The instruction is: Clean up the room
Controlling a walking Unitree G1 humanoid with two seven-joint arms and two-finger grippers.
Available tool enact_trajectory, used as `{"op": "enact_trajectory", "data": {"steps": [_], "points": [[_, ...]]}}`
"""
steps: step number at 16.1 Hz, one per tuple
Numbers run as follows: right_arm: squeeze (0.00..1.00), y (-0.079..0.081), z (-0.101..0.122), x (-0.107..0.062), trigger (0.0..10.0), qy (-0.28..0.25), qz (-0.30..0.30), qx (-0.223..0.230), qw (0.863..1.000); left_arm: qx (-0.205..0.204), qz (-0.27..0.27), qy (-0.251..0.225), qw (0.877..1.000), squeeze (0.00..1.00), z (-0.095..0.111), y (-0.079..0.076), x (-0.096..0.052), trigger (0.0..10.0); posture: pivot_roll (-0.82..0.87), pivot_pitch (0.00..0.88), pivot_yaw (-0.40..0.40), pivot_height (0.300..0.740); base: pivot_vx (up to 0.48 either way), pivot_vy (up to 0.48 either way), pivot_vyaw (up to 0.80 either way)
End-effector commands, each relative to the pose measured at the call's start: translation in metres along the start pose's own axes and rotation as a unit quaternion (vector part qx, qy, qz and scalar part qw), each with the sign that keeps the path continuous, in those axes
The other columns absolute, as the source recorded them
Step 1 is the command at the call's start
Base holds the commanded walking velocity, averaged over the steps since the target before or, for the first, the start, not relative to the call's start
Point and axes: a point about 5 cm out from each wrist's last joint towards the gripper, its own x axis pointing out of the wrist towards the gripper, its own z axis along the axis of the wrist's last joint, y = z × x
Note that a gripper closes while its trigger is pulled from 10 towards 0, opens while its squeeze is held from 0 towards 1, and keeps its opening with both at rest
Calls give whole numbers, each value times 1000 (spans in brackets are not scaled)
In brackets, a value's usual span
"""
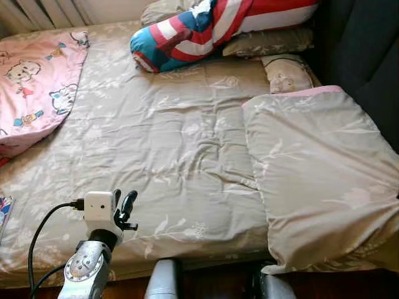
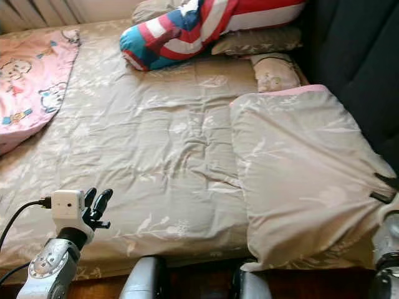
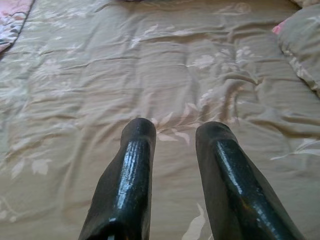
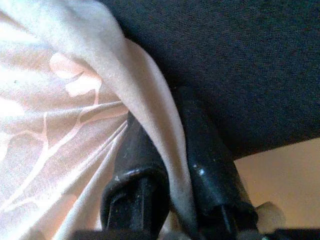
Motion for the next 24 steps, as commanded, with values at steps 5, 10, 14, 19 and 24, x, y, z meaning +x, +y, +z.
{"op": "enact_trajectory", "data": {"steps": [5,10,14,19,24], "points": [[0,33,25,-2,10000,-87,75,-27,993,0,2,13,1000,0,-7,0,-2,10000,29,175,54,651,0,0,0],[0,108,-16,-35,10000,-110,240,0,965,-30,0,13,999,0,-14,-13,5,10000,14,136,33,656,0,0,0],[0,133,-82,-69,10000,-35,287,13,957,-50,11,29,998,0,-26,-15,7,10000,3,120,24,701,0,0,0],[0,127,-142,-97,10000,61,292,-9,954,-55,36,85,994,0,-60,-1,6,10000,0,83,10,740,0,0,0],[0,105,-186,-111,10000,170,242,-43,954,-63,46,233,969,0,-128,4,-17,10000,-8,11,10,740,0,0,0]]}}
